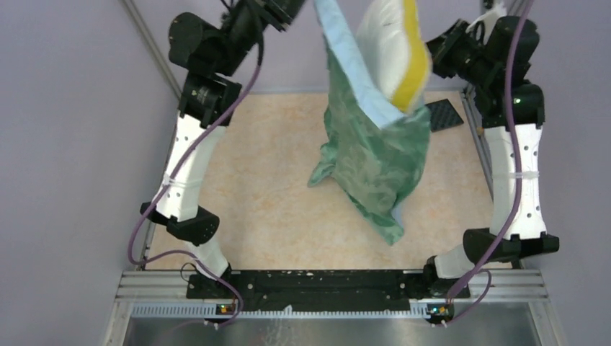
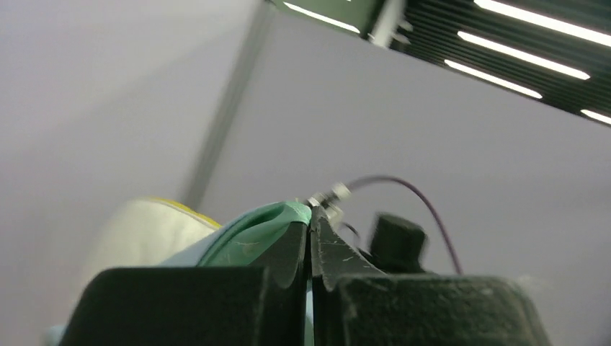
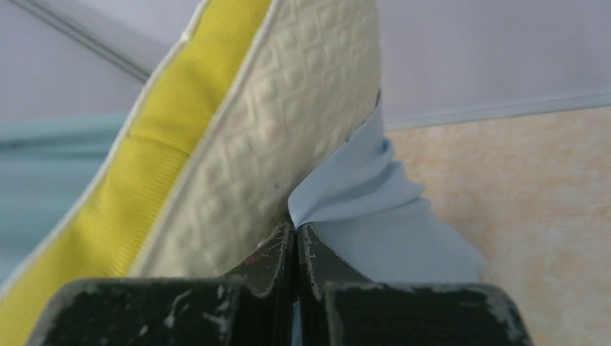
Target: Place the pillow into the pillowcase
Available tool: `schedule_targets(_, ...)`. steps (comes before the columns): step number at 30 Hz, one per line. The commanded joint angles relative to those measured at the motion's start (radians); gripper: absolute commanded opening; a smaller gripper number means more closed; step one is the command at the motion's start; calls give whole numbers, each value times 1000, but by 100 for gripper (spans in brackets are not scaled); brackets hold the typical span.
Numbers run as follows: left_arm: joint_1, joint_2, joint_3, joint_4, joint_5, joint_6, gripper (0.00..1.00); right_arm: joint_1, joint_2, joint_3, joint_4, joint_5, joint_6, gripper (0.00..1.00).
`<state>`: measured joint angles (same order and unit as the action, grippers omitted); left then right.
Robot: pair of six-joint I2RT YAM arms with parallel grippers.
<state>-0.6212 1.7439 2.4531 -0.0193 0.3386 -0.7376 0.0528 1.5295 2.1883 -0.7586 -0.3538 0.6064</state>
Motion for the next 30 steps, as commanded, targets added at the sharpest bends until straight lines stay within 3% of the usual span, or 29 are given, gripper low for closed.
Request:
schedule_targets(1,198,-42,33,268,-106,-165,0,94,-174,-178,162,-3,3,0)
schedule_targets(4,126,8,71,271,-25,-195,0,-6,-113,-12,57,12,-33,0)
schedule_targets(6,-5,23,74,193,-14,-77,0,-157,-37,123,42,-110,39,0)
schedule_targets(9,-108,10,6,148,-9,20,0,-220,52,270,28,-176,97,0)
schedule_targets(11,-59,11,15,126,-24,19,0,-175,36,235,58,-199,120,0)
schedule_targets(15,210,36,30,227,61,-271,0,22,-90,17,93,-52,24,0)
schedule_targets(17,203,53,45,215,75,-266,0,-24,-109,-28,94,-48,17,0)
schedule_targets(20,59,95,46,152,118,-170,0,-240,-66,-25,188,-258,155,0)
schedule_targets(22,-64,132,47,75,101,-60,0,-329,-19,41,204,-316,208,0)
schedule_targets(24,-117,168,63,33,111,-36,0,-348,29,141,176,-329,228,0)
schedule_targets(27,-65,155,80,-4,73,-12,0,-273,25,146,181,-329,233,0)
schedule_targets(30,116,84,-5,117,99,-160,0,-203,-36,82,134,-265,142,0)
